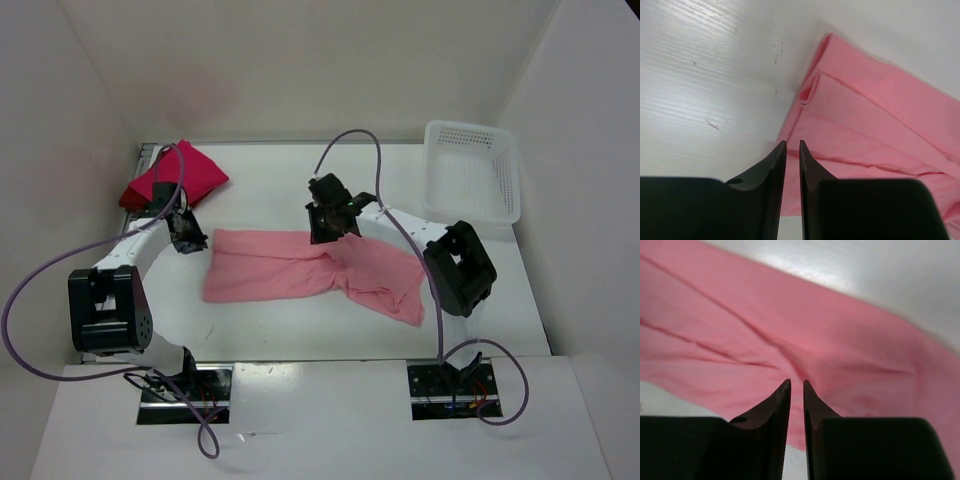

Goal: Fold and stack the t-shirts
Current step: Fold the other side of the tshirt into a rectangle

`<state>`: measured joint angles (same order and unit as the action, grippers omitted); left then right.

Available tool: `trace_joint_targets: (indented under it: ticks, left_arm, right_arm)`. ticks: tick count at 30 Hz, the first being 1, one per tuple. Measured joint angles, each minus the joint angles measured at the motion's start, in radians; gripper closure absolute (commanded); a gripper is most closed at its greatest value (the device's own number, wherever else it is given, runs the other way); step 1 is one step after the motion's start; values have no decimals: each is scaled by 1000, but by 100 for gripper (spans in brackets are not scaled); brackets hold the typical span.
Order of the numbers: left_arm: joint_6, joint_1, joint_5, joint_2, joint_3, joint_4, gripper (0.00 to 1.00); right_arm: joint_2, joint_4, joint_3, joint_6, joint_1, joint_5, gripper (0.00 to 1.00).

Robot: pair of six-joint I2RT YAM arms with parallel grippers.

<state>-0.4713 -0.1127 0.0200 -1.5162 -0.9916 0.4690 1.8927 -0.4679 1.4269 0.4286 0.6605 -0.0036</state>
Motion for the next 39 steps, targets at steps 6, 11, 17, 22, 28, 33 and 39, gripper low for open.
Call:
trace_joint_targets:
  ticks: [6,11,17,22,28,33,39]
  left_arm:
    - [-8,0,42,-8,-12,-20,79]
    - [-8,11,55,-53,-67,-34,79]
    - [-7,20,57,-67,-71,-36,79]
    - [-6,20,57,-79,-92,-35,79]
    - [-7,20,64,-100,-109,-41,79]
    - [-29,20,78,-140,-129,-60,77]
    - [-37,20,82,-219,-193,-74,76]
  right_arm:
    - [16,1,8,20,119,-63,100]
    - [146,10,128,64,263,-92,100]
    - [292,27,220,111,358,-106,100]
    - [324,35,230,152,382,-110,100]
    - [326,32,230,169,460,-114,94]
    - [319,-9,257,156,475,-110,86]
    - [316,-28,390,120,355,-90,83]
